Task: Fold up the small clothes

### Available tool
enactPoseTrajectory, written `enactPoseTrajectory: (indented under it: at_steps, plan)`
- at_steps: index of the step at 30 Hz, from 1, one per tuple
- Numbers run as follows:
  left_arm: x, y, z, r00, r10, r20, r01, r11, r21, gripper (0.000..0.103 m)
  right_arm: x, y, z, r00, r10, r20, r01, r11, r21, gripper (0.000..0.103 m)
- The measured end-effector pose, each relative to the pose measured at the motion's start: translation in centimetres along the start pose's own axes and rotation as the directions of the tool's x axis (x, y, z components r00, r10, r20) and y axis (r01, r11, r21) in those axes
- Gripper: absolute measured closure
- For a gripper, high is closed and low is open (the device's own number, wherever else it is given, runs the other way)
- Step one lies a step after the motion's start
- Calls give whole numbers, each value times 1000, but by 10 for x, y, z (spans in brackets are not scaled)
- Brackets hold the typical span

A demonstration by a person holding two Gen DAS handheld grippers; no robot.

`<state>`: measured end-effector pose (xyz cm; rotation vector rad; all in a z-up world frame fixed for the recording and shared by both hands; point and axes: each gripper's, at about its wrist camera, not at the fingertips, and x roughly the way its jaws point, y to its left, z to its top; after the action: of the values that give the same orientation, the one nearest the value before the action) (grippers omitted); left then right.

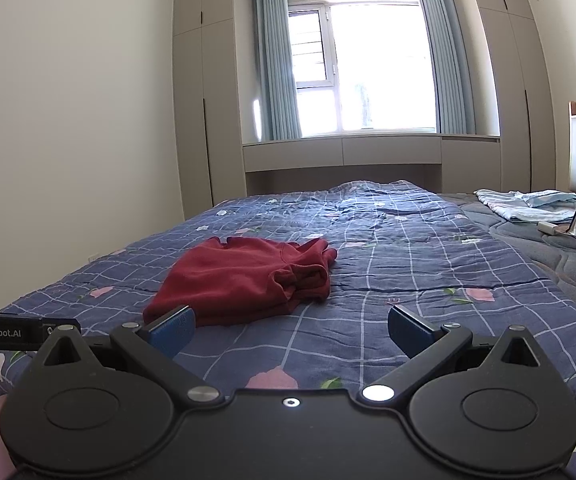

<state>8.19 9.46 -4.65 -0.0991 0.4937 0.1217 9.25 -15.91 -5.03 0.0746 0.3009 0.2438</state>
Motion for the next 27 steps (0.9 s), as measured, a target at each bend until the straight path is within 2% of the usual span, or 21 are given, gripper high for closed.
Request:
enactPoseTrajectory:
  at_steps: [27]
  plan:
    - [0, 0, -2, 1000, 12, -5, -12, 1000, -10, 0, 1, -1, -1, 1000, 9, -4, -9, 1000, 6, 1]
